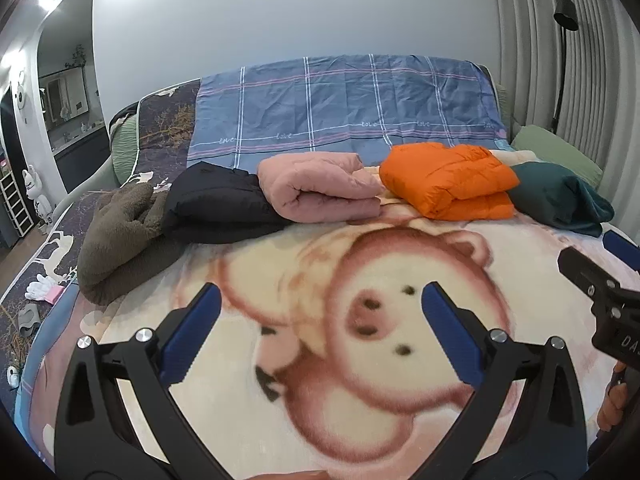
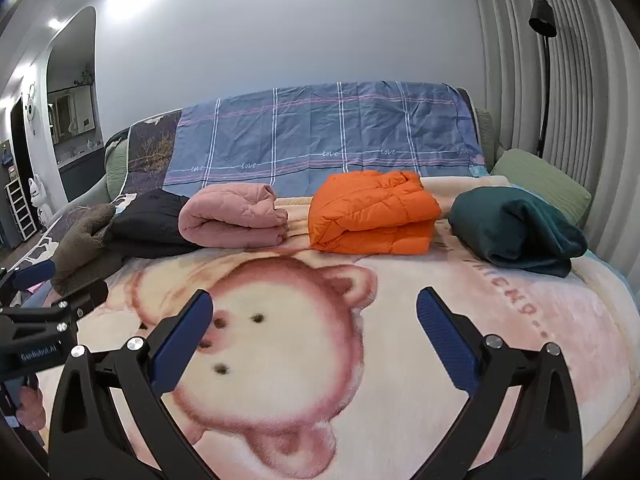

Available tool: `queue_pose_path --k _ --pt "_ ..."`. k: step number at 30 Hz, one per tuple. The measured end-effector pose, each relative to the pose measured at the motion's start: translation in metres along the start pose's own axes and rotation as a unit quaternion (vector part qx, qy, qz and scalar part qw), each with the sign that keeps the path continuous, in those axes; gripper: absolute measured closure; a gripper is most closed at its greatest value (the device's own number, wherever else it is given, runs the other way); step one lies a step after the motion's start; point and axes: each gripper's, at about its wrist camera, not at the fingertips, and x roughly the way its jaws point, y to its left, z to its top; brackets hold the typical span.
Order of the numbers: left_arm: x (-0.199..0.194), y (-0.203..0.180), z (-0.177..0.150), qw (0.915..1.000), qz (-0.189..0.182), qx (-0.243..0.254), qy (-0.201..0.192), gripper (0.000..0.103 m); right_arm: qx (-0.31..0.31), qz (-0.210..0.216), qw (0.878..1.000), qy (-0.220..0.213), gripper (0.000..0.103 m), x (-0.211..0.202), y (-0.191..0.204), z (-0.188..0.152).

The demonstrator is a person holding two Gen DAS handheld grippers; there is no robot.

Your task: Fold large clothes

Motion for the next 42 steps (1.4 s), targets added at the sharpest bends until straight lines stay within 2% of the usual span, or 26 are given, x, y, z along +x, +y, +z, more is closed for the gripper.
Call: queue_pose_path --k 11,26,42 --pt "-0.006 0.003 -0.011 1.0000 -0.007 -0.002 0.002 0.002 -0.018 -0.004 1.000 0.002 0.001 -0.009 0.016 -0.006" --pt "-0.002 -0.001 -0.016 0.9999 -0.009 0.006 0.011 0.002 0.000 0.002 1.000 0.029 0.001 0.000 0.012 -0.009" --pt "0.003 -0.005 -0.015 0.9997 -0.016 0.013 0.016 0.002 0.002 0.005 0.999 0.039 0.001 0.006 0.012 -0.009"
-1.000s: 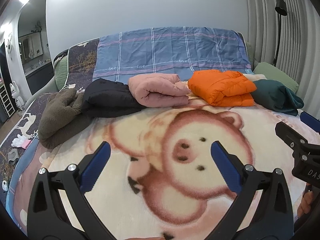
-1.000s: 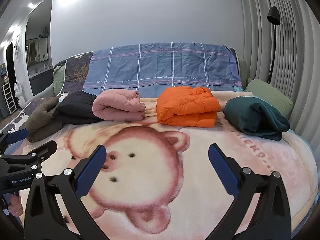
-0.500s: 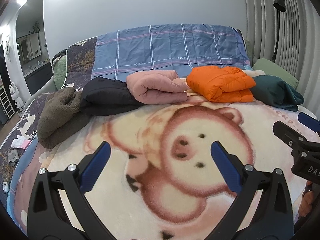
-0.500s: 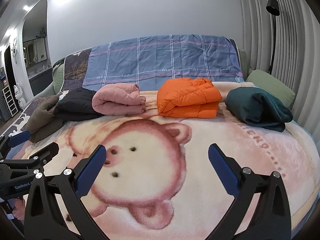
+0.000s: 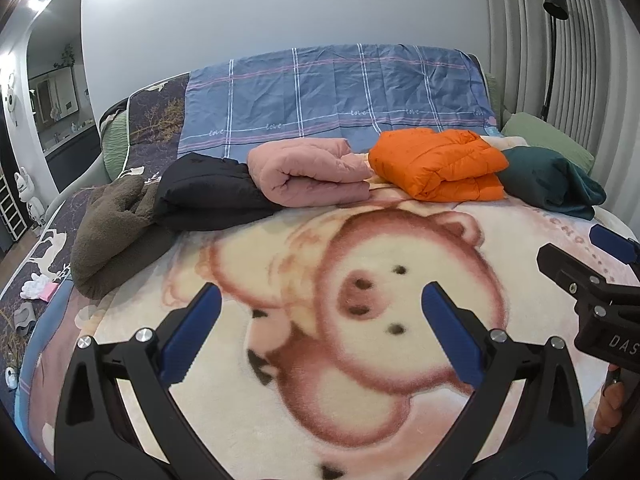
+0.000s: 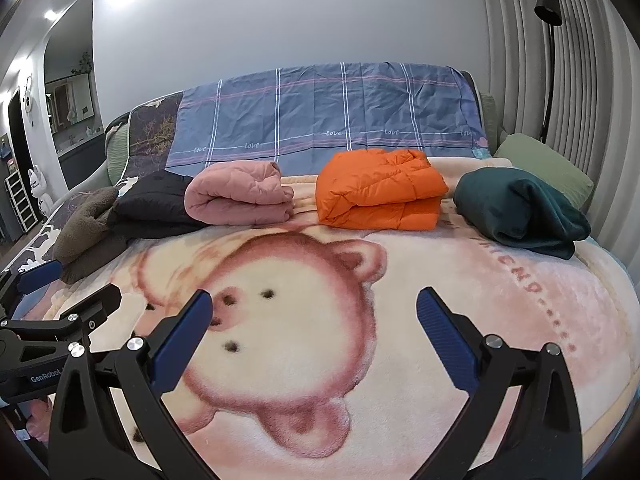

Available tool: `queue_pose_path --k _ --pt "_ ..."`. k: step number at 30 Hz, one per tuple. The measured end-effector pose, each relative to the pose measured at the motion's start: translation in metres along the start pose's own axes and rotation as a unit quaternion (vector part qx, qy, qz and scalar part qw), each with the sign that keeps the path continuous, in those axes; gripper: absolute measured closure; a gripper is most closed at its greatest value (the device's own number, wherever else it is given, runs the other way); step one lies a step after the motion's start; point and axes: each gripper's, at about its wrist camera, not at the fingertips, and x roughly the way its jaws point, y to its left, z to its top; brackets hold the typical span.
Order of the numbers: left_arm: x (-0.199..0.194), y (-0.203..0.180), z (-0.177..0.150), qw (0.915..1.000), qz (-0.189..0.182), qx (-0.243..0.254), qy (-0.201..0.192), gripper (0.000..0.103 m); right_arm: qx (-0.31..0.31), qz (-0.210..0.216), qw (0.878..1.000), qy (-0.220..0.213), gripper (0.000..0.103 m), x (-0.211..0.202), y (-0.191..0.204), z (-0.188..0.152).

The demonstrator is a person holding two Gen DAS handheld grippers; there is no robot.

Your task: Fold large clothes

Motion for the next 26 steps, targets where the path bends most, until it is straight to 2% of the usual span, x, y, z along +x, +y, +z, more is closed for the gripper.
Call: queue_pose_path --k 26 --pt "0.0005 -0.0024 -0.0049 1.0000 -0.002 0.008 0.000 0.002 0.010 -0.001 1.000 0.014 0.001 0.0041 -0.0026 -0.0085"
